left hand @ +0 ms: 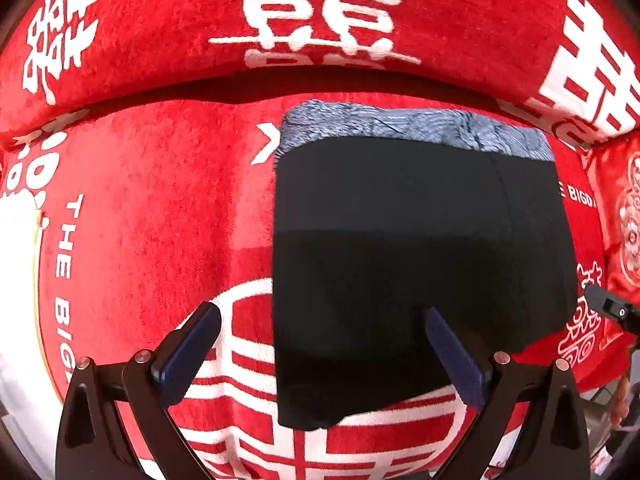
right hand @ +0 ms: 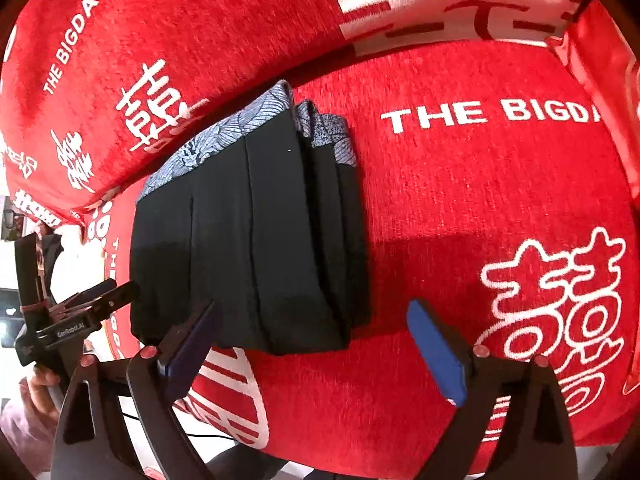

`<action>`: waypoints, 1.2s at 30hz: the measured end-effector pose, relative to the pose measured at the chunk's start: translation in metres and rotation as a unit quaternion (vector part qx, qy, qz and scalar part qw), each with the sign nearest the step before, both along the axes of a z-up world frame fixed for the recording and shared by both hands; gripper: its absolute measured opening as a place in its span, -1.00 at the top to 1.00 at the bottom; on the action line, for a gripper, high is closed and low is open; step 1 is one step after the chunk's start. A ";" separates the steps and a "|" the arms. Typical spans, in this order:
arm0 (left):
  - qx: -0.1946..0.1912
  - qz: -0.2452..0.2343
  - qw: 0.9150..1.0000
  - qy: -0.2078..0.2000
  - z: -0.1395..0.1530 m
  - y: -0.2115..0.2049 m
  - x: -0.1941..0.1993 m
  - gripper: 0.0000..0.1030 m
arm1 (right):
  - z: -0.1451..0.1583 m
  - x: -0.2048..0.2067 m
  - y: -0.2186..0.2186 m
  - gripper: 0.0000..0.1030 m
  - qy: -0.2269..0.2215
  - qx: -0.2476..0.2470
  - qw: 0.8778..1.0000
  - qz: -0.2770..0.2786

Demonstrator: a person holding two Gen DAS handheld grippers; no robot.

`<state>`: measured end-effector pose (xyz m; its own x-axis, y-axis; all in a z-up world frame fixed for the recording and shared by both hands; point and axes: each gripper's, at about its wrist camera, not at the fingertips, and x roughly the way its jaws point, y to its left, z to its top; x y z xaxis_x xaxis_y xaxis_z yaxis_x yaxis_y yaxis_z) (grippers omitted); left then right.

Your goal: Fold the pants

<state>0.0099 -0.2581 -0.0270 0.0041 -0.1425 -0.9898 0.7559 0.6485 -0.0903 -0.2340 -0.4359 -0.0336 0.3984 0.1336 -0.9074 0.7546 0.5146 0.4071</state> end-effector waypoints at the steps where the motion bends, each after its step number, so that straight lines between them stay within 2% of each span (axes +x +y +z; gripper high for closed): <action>1: 0.000 0.000 1.000 -0.003 -0.001 -0.001 0.002 -0.99 | -0.001 0.001 -0.001 -0.85 0.003 0.002 1.000 0.000; 4: -0.004 0.003 1.000 -0.002 -0.003 -0.003 0.008 -0.99 | -0.006 0.004 -0.007 -0.85 0.011 0.006 1.000 -0.003; 9: -0.013 0.016 0.999 0.046 -0.015 -0.004 0.025 -0.99 | -0.017 0.009 -0.017 -0.85 0.007 0.028 1.000 -0.010; 11: -0.017 0.017 0.998 0.050 -0.017 -0.004 0.030 -0.99 | -0.020 0.010 -0.020 -0.85 0.004 0.034 0.999 -0.009; 14: -0.021 0.013 0.998 0.060 -0.022 -0.004 0.040 -0.99 | -0.025 0.012 -0.025 -0.85 -0.018 0.052 0.998 -0.004; 19: -0.037 0.013 0.991 0.130 -0.041 -0.003 0.056 -0.99 | -0.037 0.015 -0.040 -0.85 -0.049 0.084 0.995 -0.003; 29: -0.076 -0.044 0.981 0.171 -0.054 -0.028 0.056 -0.99 | -0.060 0.021 -0.066 -0.85 -0.114 0.165 0.980 -0.006; 32: -0.084 -0.045 0.977 0.190 -0.065 -0.038 0.055 -0.99 | -0.070 0.028 -0.070 -0.85 -0.138 0.196 0.971 0.005; 36: -0.089 -0.032 0.971 0.221 -0.077 -0.039 0.057 -1.00 | -0.079 0.041 -0.070 -0.87 -0.146 0.203 0.968 0.030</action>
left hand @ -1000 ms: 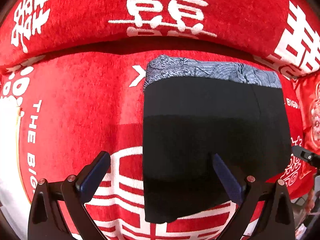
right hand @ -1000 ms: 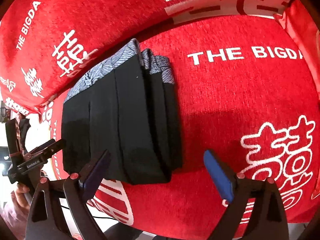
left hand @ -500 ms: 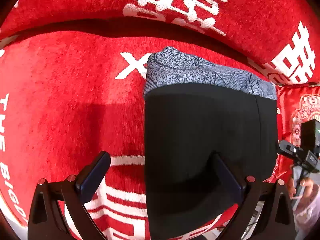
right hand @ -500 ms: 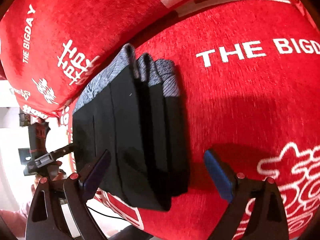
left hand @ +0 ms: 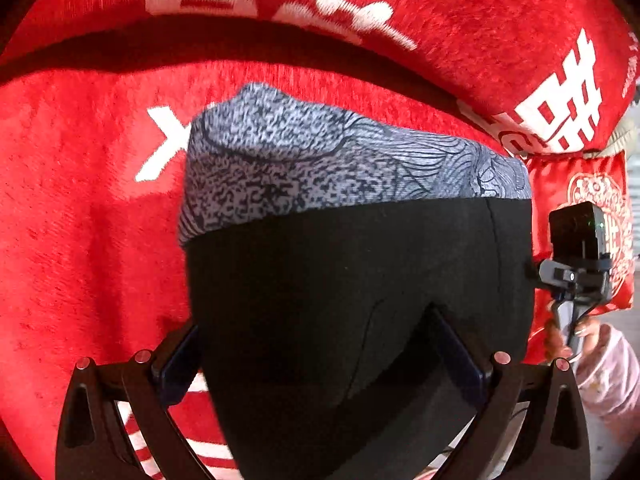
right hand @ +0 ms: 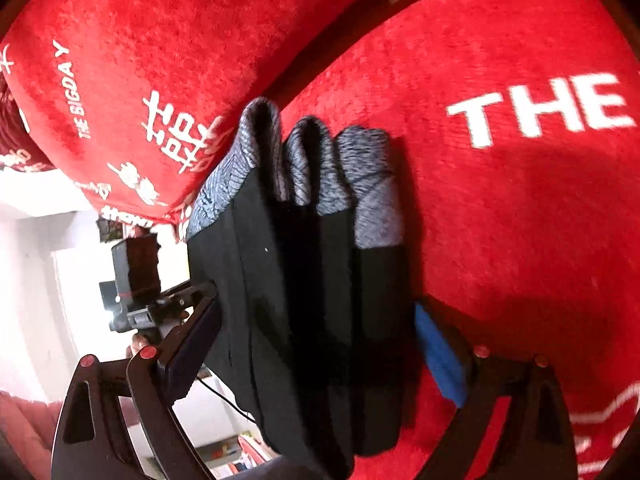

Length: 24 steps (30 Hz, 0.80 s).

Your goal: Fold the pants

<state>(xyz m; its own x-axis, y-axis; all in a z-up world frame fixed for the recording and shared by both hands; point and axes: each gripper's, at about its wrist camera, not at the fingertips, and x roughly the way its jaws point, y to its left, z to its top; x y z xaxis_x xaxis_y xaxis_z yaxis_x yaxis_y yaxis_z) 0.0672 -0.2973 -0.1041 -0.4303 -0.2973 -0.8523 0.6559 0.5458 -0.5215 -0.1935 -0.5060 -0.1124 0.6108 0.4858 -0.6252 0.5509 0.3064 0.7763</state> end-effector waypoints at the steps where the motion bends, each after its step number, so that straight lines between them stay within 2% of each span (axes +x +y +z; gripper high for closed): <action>1: 0.000 0.002 1.000 0.004 -0.001 0.002 0.001 -1.00 | 0.000 0.002 0.000 -0.88 -0.004 0.000 1.000 0.004; 6: 0.001 0.009 1.000 0.020 -0.006 0.003 0.002 -1.00 | 0.001 0.008 0.004 -0.89 -0.013 -0.008 0.999 0.028; 10: 0.004 0.013 1.000 0.026 -0.007 0.003 0.003 -1.00 | -0.004 0.005 0.001 -0.91 -0.016 0.009 1.000 0.019; 14: -0.003 0.022 1.000 0.012 -0.002 0.007 -0.001 -0.95 | -0.004 0.005 0.000 -0.90 -0.004 0.012 1.000 0.018; 16: -0.019 0.028 0.999 0.008 0.006 0.012 -0.003 -0.66 | -0.001 0.006 0.002 -0.79 0.012 0.007 1.000 0.013; 17: -0.023 0.030 0.999 0.000 0.011 0.013 -0.005 -0.61 | 0.000 0.004 0.001 -0.50 0.022 0.000 1.000 0.013; 19: -0.025 0.031 0.999 -0.023 0.019 0.015 -0.010 -0.50 | 0.002 -0.001 0.001 -0.30 0.035 -0.008 0.999 0.009; 21: -0.026 0.035 0.998 -0.037 0.025 0.014 -0.013 -0.41 | 0.003 -0.010 -0.001 0.03 0.034 -0.001 0.999 -0.007; 24: -0.030 0.039 0.997 -0.054 0.040 0.013 -0.017 -0.23 | 0.011 -0.019 -0.001 0.19 0.021 0.016 0.999 -0.027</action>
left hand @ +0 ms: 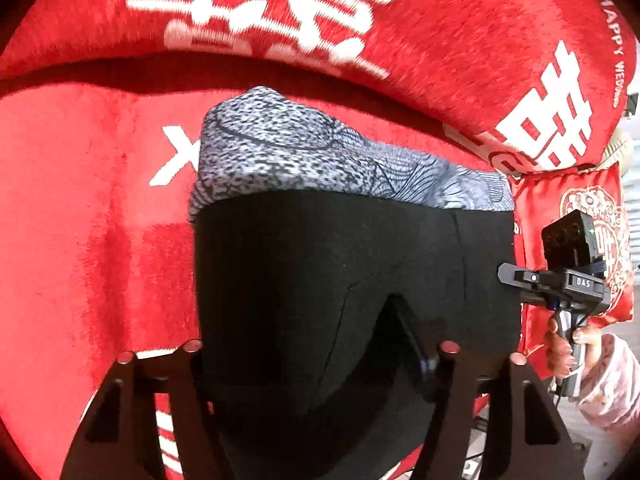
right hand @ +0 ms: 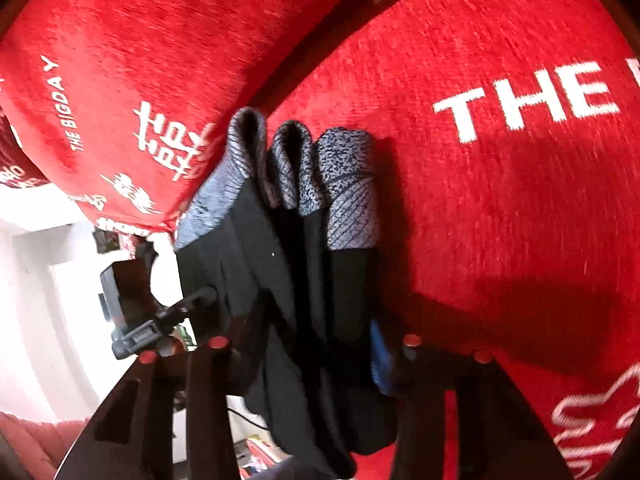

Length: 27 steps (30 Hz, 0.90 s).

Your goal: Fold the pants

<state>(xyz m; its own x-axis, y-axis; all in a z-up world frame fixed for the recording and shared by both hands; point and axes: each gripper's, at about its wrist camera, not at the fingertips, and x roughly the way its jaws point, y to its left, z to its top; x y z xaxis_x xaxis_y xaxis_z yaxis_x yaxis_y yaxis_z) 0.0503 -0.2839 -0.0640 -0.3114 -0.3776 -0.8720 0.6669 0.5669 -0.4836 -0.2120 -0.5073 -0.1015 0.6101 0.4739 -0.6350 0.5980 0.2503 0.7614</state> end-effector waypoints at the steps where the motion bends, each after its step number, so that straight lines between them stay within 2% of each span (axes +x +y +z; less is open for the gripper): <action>1: -0.003 0.000 1.000 -0.004 0.007 0.001 -0.002 -0.21 | 0.003 -0.001 0.001 0.20 -0.005 0.003 1.000 -0.001; 6: 0.000 -0.005 1.000 -0.017 0.041 0.017 -0.017 -0.21 | 0.029 -0.008 0.009 0.22 -0.028 0.018 0.999 0.002; 11: 0.006 -0.016 0.999 -0.029 0.070 0.041 -0.040 -0.21 | 0.049 -0.035 0.034 0.22 -0.041 0.043 0.998 -0.001; 15: 0.020 -0.021 0.999 -0.028 0.065 0.056 -0.056 -0.21 | 0.052 -0.055 0.059 0.22 -0.035 0.052 0.998 -0.003; 18: 0.031 -0.027 0.999 -0.030 0.046 0.070 -0.063 -0.21 | 0.039 -0.061 0.074 0.22 -0.026 0.059 0.998 -0.014; 20: 0.043 -0.027 0.998 -0.036 0.028 0.076 -0.064 -0.32 | 0.026 -0.060 0.084 0.17 -0.010 0.050 0.999 -0.009; 22: 0.048 -0.011 0.998 -0.050 0.009 0.086 -0.062 -0.79 | 0.011 -0.059 0.092 0.03 0.016 0.033 0.999 -0.006; 24: 0.042 0.004 0.997 -0.068 0.004 0.094 -0.058 -1.00 | 0.002 -0.061 0.095 -0.15 0.020 0.020 1.000 -0.010; 27: 0.031 0.020 0.998 -0.050 -0.002 0.100 -0.055 -1.00 | -0.001 -0.060 0.100 -0.26 0.022 0.012 0.999 -0.021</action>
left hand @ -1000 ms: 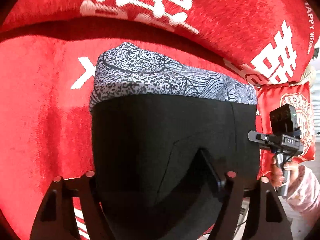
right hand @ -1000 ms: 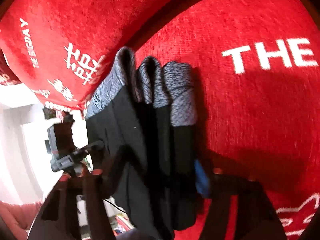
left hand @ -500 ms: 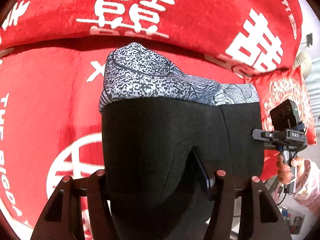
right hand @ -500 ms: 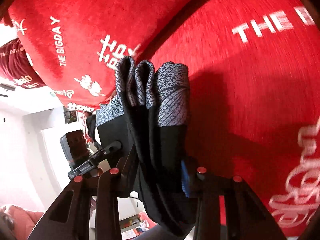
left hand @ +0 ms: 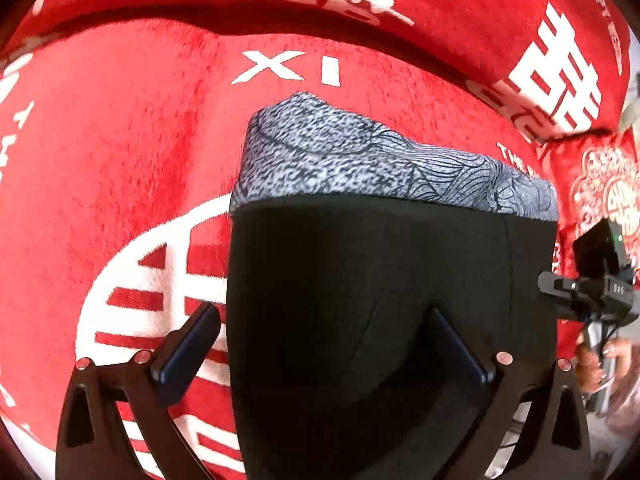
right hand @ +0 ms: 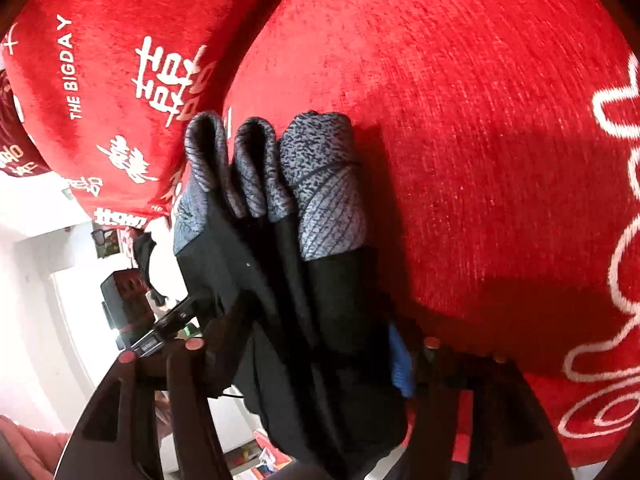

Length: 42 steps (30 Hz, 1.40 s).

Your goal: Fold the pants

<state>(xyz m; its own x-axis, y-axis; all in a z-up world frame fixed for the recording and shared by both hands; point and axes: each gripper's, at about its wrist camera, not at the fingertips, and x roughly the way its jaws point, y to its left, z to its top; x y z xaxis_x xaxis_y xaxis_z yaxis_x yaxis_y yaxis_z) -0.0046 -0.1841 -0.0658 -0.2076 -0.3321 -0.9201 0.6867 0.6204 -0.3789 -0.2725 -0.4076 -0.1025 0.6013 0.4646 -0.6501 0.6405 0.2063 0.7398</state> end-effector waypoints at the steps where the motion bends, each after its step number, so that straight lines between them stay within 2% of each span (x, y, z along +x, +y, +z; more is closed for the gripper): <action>1: 0.001 0.002 1.000 0.000 0.001 0.001 -0.001 -1.00 | 0.001 -0.001 0.001 -0.26 0.001 -0.004 1.000 -0.002; 4: 0.017 0.001 1.000 -0.014 0.006 -0.001 -0.004 -1.00 | 0.008 -0.006 0.005 -0.33 0.016 -0.017 1.000 -0.007; 7: 0.034 -0.008 0.998 -0.049 0.015 -0.002 -0.011 -1.00 | 0.022 -0.008 0.010 -0.37 0.040 -0.045 0.998 0.001; 11: 0.055 -0.018 0.994 -0.088 0.029 0.003 -0.016 -1.00 | 0.041 -0.008 0.020 -0.56 0.061 -0.081 0.995 0.008; 15: 0.081 -0.028 0.989 -0.119 0.044 0.010 -0.024 -1.00 | 0.056 -0.019 0.029 -0.57 0.078 -0.101 0.992 -0.008; 18: 0.090 -0.035 0.988 -0.125 0.060 0.023 -0.032 -1.00 | 0.067 -0.030 0.039 -0.58 0.114 -0.121 0.986 -0.023; 20: 0.091 -0.041 0.986 -0.135 0.072 0.028 -0.039 -1.00 | 0.079 -0.036 0.047 -0.60 0.140 -0.142 0.980 -0.027; 23: 0.086 -0.056 0.984 -0.143 0.090 0.036 -0.053 -1.00 | 0.102 -0.041 0.062 -0.85 0.171 -0.191 0.966 -0.023; 25: 0.081 -0.060 0.984 -0.149 0.103 0.041 -0.062 -1.00 | 0.121 -0.041 0.076 -0.86 0.186 -0.235 0.954 -0.018; 27: 0.075 -0.063 0.983 -0.157 0.117 0.045 -0.070 -1.00 | 0.135 -0.038 0.086 -1.00 0.199 -0.265 0.943 -0.011; 30: 0.068 -0.069 0.980 -0.175 0.143 0.051 -0.081 -1.00 | 0.161 -0.030 0.106 -1.00 0.215 -0.307 0.927 0.002; 33: 0.055 -0.069 0.978 -0.188 0.170 0.057 -0.088 -1.00 | 0.183 -0.023 0.123 -1.00 0.230 -0.329 0.916 0.016; 37: 0.048 -0.063 0.977 -0.198 0.196 0.062 -0.087 -1.00 | 0.211 -0.017 0.141 -1.00 0.226 -0.332 0.916 0.009; 42: 0.047 -0.054 0.976 -0.205 0.222 0.066 -0.085 -1.00 | 0.241 -0.016 0.157 -1.00 0.222 -0.299 0.928 -0.013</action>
<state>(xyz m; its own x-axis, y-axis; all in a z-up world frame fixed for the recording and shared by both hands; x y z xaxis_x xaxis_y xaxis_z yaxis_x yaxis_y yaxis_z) -0.0893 -0.1181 0.1561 0.1549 -0.2379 -0.9589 0.8316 0.5554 -0.0035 -0.2880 -0.2509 0.1384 0.2178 -0.0690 -0.9736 0.8654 0.4749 0.1599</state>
